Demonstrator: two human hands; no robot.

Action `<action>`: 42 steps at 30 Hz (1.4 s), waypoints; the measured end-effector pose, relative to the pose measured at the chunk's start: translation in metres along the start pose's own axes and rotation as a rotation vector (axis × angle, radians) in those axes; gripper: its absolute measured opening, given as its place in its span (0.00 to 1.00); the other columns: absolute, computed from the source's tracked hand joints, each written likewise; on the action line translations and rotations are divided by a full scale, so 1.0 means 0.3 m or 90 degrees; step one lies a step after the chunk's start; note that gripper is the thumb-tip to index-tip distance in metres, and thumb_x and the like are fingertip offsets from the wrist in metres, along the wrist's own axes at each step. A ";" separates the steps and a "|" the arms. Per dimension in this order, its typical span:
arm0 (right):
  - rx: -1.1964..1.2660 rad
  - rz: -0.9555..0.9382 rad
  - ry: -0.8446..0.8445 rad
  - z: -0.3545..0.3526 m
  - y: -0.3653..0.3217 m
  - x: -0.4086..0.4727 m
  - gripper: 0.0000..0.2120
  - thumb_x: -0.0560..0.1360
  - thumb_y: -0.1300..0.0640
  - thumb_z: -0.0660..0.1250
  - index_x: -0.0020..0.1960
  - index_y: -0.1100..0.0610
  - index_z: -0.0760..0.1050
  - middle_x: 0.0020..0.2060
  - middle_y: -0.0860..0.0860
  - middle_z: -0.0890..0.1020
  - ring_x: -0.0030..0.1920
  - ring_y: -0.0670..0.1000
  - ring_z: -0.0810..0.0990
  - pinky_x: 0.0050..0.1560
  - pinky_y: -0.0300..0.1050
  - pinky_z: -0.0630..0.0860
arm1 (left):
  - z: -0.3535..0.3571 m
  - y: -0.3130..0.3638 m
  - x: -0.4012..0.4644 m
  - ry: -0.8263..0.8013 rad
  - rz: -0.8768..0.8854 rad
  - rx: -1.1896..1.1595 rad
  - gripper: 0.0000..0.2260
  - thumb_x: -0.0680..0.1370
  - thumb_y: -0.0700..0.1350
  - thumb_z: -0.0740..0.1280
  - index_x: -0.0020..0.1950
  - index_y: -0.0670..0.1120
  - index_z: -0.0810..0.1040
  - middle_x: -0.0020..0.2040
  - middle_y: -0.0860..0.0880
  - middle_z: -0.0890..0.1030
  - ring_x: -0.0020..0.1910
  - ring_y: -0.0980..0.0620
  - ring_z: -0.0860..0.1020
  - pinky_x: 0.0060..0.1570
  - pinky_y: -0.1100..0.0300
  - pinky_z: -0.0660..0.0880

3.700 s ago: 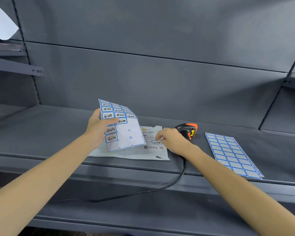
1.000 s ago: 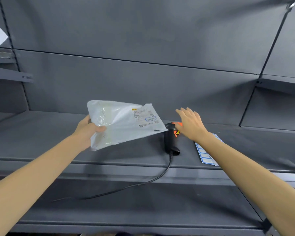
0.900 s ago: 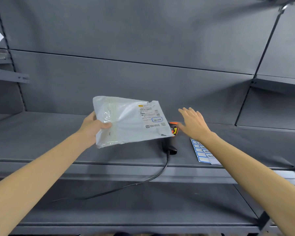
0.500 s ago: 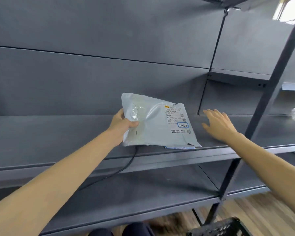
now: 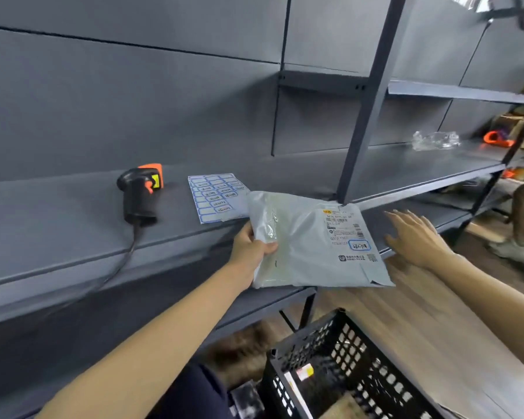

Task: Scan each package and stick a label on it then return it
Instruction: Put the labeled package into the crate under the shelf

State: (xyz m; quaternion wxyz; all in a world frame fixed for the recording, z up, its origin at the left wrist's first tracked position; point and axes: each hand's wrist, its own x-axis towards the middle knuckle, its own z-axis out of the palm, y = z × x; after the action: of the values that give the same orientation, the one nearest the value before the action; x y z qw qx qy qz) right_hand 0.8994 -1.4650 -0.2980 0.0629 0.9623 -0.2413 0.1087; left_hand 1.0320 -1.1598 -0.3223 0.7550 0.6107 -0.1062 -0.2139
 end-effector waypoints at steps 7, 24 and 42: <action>0.083 0.000 -0.072 0.255 0.128 -0.125 0.29 0.79 0.49 0.61 0.76 0.55 0.59 0.74 0.54 0.66 0.74 0.55 0.62 0.73 0.55 0.59 | 0.082 -0.307 -0.019 -0.009 -0.083 0.059 0.23 0.71 0.29 0.69 0.57 0.54 0.76 0.53 0.51 0.82 0.52 0.47 0.80 0.54 0.47 0.78; 0.817 0.315 -0.363 0.791 0.110 -0.404 0.34 0.75 0.32 0.54 0.73 0.53 0.66 0.66 0.52 0.76 0.64 0.54 0.76 0.63 0.55 0.74 | 0.201 -0.769 -0.004 -0.011 -0.280 0.118 0.25 0.71 0.32 0.72 0.64 0.49 0.73 0.56 0.48 0.81 0.52 0.47 0.79 0.53 0.46 0.77; 1.110 0.916 -0.220 1.185 0.157 -0.941 0.19 0.75 0.68 0.67 0.65 0.61 0.73 0.58 0.59 0.80 0.58 0.62 0.79 0.56 0.58 0.76 | 0.293 -1.037 -0.013 -0.207 -0.163 0.440 0.27 0.75 0.41 0.71 0.72 0.51 0.66 0.64 0.58 0.69 0.65 0.56 0.67 0.61 0.60 0.64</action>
State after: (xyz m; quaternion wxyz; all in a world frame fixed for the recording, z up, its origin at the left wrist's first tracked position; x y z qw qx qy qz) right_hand 0.6976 -1.4407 -0.7067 -0.7369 0.3191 -0.5844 0.1163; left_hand 0.9312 -1.2857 -0.6024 0.4456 0.7951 -0.2132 -0.3519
